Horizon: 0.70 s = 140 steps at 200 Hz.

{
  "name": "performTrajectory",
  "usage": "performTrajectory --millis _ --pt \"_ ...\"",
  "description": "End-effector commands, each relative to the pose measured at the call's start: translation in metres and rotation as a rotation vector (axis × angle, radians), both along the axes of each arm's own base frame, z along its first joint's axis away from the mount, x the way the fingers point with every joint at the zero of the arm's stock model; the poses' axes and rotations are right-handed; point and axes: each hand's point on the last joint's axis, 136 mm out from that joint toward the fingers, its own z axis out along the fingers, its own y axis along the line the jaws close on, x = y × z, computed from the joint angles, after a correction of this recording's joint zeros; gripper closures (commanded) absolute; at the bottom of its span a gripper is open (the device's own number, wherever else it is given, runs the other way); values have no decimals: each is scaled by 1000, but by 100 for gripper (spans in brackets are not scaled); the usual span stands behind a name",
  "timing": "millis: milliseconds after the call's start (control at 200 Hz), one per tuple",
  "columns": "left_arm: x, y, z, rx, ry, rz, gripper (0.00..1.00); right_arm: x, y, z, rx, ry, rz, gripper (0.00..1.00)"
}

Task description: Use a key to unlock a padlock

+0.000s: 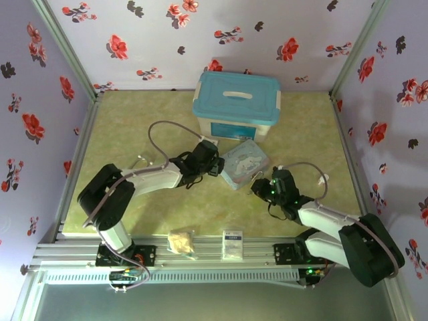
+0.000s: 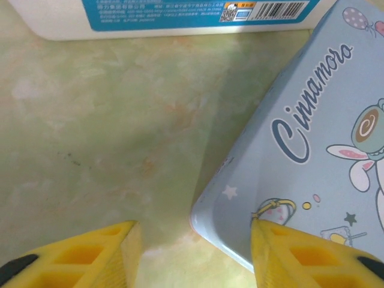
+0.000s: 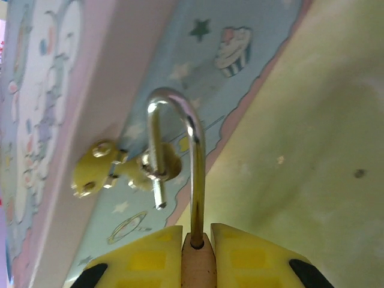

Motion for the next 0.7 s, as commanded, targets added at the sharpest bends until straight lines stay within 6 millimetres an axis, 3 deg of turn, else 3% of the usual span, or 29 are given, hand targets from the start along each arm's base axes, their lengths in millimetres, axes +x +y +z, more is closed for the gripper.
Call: performTrajectory --millis 0,80,185,315,415,525,620,695 --pt "-19 24 -7 54 52 33 45 8 -14 2 69 -43 -160 98" --pt "-19 13 23 -12 -5 21 41 7 -26 -2 61 -53 -224 98" --pt "-23 -9 58 -62 -66 -11 36 10 -24 4 52 -72 -215 98" --pt "-36 -45 80 -57 -116 -90 33 12 -18 9 53 -76 -201 98" --pt "-54 -79 68 40 -148 -231 33 12 -8 7 63 -74 -186 98" --pt "-69 -101 35 236 -156 -361 31 11 -6 5 99 -76 -198 98" --pt "-70 -98 7 355 -115 -368 33 12 -5 6 112 -79 -199 98" --pt "-68 -90 -3 391 -94 -331 38 13 -5 8 128 -90 -207 98"
